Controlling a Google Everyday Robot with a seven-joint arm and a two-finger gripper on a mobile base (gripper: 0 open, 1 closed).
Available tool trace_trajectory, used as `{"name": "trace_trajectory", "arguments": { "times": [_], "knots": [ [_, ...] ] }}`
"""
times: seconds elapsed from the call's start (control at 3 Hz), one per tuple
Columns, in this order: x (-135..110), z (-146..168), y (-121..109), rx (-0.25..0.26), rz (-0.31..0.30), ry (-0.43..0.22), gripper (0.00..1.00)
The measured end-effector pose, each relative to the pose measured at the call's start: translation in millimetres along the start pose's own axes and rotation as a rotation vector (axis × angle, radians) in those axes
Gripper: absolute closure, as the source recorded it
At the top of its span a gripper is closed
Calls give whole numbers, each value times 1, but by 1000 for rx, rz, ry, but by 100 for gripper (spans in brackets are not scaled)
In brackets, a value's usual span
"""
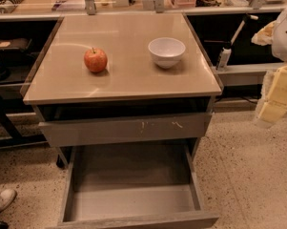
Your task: Place apple into middle drawer
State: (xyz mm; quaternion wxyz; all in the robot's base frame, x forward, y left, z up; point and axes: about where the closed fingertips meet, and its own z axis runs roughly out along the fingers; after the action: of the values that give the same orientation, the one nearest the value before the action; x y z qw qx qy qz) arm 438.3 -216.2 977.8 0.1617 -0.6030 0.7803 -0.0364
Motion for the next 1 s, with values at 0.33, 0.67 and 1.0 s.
{"name": "trace_trajectory", "arguments": {
  "times": [0.33, 0.67, 1.0],
  "knots": [
    [-6, 1, -2, 7, -9, -8, 0],
    [-36, 28, -10, -35, -63, -12, 0],
    [-72, 47, 4, -92, -198, 24, 0]
  ]
}}
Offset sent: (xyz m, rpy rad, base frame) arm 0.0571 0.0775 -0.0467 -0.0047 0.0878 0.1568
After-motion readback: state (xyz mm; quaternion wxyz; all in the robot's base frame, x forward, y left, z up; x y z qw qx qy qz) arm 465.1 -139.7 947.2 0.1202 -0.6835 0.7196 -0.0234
